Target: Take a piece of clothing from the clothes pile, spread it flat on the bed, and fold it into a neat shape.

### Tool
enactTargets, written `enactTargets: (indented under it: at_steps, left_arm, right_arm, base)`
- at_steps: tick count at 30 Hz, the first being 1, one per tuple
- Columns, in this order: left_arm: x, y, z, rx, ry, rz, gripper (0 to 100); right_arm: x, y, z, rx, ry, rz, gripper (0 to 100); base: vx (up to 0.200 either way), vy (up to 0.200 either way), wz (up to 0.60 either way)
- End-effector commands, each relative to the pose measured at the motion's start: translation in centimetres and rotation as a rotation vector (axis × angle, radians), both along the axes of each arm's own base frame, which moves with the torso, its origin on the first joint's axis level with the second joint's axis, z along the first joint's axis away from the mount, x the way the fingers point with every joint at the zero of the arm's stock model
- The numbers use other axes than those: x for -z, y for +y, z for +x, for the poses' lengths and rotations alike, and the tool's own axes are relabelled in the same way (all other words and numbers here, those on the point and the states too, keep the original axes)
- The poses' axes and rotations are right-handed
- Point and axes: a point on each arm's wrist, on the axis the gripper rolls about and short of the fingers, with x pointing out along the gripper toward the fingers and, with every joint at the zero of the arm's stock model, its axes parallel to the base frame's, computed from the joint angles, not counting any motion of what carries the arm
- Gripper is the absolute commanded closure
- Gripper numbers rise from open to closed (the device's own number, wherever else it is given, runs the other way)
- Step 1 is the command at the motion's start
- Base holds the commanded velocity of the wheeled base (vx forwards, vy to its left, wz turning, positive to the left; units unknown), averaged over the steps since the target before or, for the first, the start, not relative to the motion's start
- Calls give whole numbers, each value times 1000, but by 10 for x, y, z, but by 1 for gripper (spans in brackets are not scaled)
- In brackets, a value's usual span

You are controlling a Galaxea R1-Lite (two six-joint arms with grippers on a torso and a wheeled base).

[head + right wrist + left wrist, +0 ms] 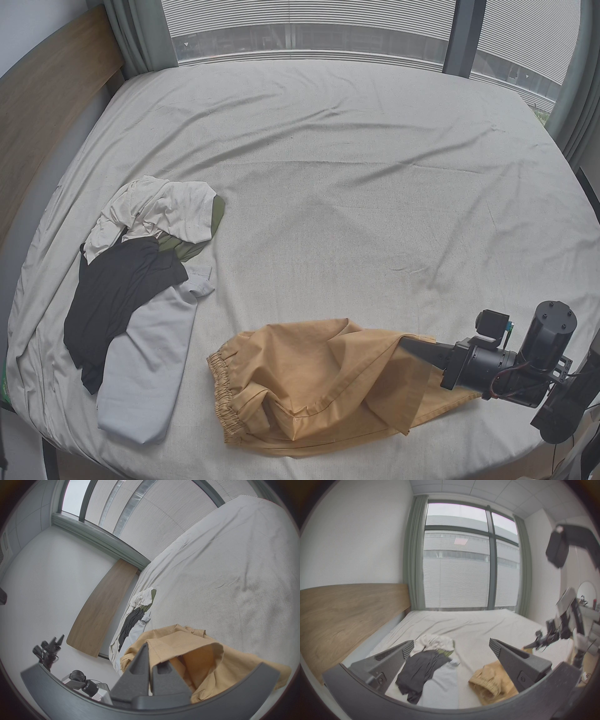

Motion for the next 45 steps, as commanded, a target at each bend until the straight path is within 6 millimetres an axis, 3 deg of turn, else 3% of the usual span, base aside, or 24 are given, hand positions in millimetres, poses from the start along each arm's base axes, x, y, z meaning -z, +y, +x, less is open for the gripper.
enactTargets:
  at_steps: [1,6,11,20,25,30,35,36,38,45]
  left_arm:
    - [-8,-6,46,323,321,-168,0]
    - [-12,-15,84,485,468,-264,0]
    - [-15,-24,118,630,521,-242,0]
    - [-5,-29,150,685,594,-241,0]
    - [24,-30,153,665,712,-258,0]
    - [40,-30,152,662,761,-232,0]
    - [65,-28,140,653,839,-234,0]
    - [80,-27,129,655,883,-245,0]
    - [87,-26,121,659,894,-252,0]
    - [93,-31,126,695,969,-238,0]
  right_arm:
    - [-1,-17,1,38,-5,-8,100]
    - [-11,-39,8,93,-114,-54,100]
    - [-17,-36,11,81,-154,-53,100]
    - [-6,-35,12,44,-109,-67,100]
    - [3,-36,16,51,-74,-83,100]
    - [3,-40,17,67,-72,-80,100]
    - [-2,-48,17,68,-88,-67,100]
    - [-5,-50,18,71,-100,-61,100]
    - [-6,-52,20,65,-104,-55,100]
    - [-5,-57,20,76,-99,-56,100]
  base:
    - [0,0,0]
    - [0,0,0]
    - [0,0,0]
    - [0,0,0]
    - [0,0,0]
    - [0,0,0]
    - [0,0,0]
    - [0,0,0]
    - [0,0,0]
    - [0,0,0]
